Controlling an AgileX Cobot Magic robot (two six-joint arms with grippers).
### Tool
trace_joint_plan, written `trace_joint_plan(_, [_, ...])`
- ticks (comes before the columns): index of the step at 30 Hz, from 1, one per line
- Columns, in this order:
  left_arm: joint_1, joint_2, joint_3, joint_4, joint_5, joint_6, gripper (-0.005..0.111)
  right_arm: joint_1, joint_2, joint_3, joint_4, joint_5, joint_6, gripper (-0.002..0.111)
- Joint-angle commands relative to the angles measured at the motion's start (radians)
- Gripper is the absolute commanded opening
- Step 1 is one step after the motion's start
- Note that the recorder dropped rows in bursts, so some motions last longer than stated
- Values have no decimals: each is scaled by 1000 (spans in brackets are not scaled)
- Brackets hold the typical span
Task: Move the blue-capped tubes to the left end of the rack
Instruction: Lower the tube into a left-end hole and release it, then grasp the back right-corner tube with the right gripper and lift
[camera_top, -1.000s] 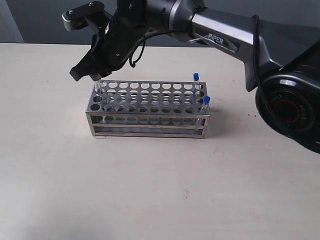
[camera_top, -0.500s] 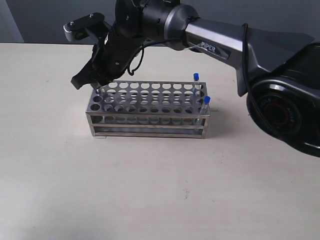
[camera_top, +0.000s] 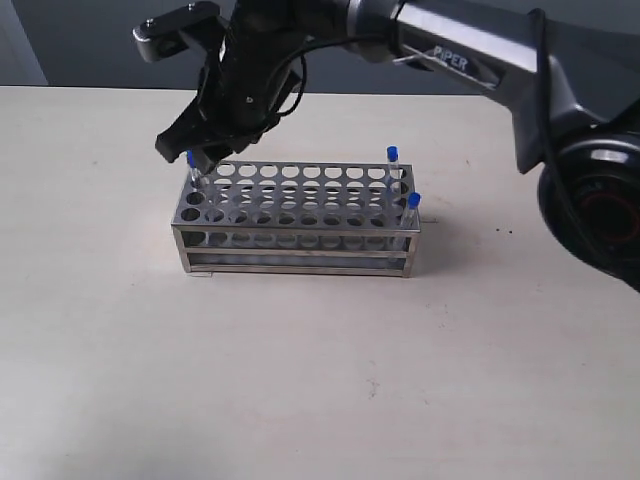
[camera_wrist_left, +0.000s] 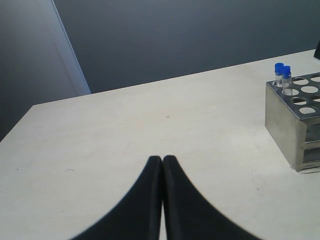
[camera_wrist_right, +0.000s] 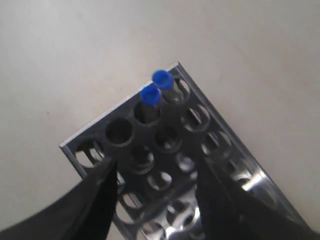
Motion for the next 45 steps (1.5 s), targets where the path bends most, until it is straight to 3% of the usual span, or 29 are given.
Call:
trace_joint_plan(1, [-6,4,-2,4,-13,-3,0,-24,-59,0,-189,144,110,49])
trace_joint_plan(7, [-6,4,-2,4,-13,-3,0,-88,-74,5,-394,164,225,49])
trace_joint_plan(13, [-6,4,-2,4,-13,-3,0,-152,-72,44,-366,164,232,49])
trace_joint_plan(25, [-6,4,-2,4,-13,-3,0,-155,-21,134,-415,164,331,48])
trace_joint_plan(28, [-6,4,-2,4,-13,-3,0,-155,-15,136,-425,164,367,39])
trace_joint_plan(31, [-6,4,-2,4,-13,-3,0,-162,-15,142,-427,164,367,21])
trace_joint_plan(33, [-6,4,-2,4,-13,-3,0,-174,-15,142,-423,164,367,23])
trace_joint_plan(38, [-6,4,-2,4,-13,-3,0,-208,-15,142,-417,164,341,46])
trace_joint_plan(45, [-6,4,-2,4,-13,-3,0,-216,-15,142,-353,164,341,47])
